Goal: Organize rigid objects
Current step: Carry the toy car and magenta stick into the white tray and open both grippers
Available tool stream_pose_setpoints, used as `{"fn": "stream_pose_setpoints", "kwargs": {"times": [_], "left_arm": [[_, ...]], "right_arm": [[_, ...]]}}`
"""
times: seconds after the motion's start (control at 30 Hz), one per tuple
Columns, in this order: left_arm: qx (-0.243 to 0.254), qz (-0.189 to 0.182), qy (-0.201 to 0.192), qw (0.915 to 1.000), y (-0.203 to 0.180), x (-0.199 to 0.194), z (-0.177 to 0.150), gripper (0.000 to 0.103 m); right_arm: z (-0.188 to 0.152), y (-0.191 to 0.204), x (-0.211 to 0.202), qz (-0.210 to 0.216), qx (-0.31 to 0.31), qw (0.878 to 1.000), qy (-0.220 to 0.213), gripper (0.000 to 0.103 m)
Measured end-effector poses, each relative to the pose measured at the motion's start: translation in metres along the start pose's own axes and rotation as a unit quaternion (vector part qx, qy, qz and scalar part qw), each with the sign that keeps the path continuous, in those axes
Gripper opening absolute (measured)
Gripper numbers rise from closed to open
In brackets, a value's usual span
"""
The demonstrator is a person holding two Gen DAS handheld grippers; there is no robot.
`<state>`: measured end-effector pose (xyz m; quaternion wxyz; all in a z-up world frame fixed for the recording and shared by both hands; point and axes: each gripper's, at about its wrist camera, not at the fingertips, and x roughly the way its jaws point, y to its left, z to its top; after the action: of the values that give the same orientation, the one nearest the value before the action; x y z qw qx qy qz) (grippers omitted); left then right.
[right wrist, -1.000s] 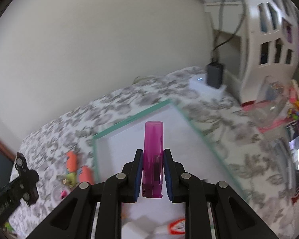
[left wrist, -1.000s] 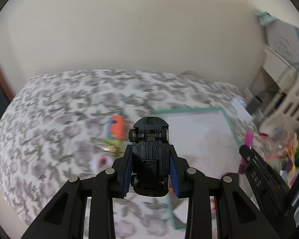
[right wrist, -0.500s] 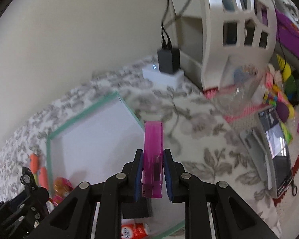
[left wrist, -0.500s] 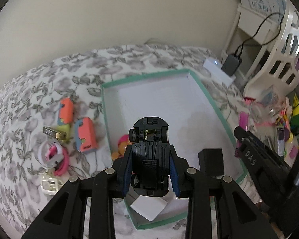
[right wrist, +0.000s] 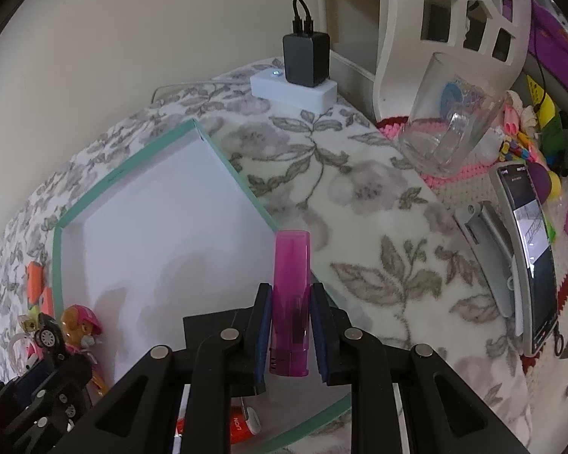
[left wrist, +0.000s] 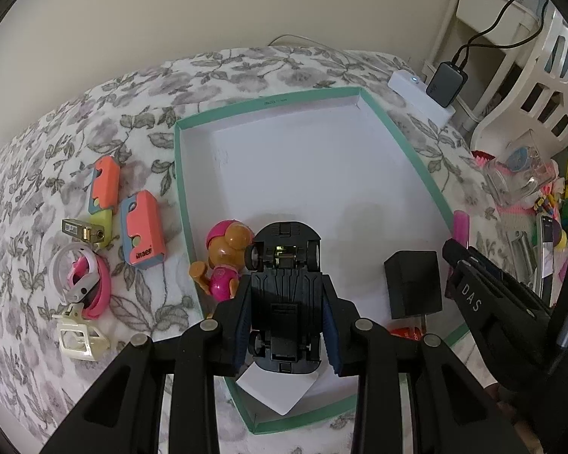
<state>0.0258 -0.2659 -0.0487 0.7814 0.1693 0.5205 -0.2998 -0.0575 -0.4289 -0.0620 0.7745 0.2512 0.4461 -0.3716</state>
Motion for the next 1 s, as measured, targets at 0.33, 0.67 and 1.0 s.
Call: {"fn": "stream_pose_setpoints", "kwargs": {"times": [0.33, 0.67, 1.0], "left_arm": [[0.002, 0.005, 0.001, 1.0000, -0.001, 0.001, 0.000, 0.034], [-0.008, 0.005, -0.019, 0.9998, 0.005, -0.015, 0.006, 0.056], [-0.058, 0.023, -0.051, 0.9968, 0.036, -0.039, 0.016, 0.073]], "right_arm": [[0.002, 0.003, -0.011, 0.000, -0.001, 1.000, -0.010, 0.022], [0.008, 0.010, -0.034, 0.012, -0.004, 0.999, -0.042, 0.023], [0.014, 0.023, -0.071, 0.026, -0.018, 0.994, -0.101, 0.023]]}}
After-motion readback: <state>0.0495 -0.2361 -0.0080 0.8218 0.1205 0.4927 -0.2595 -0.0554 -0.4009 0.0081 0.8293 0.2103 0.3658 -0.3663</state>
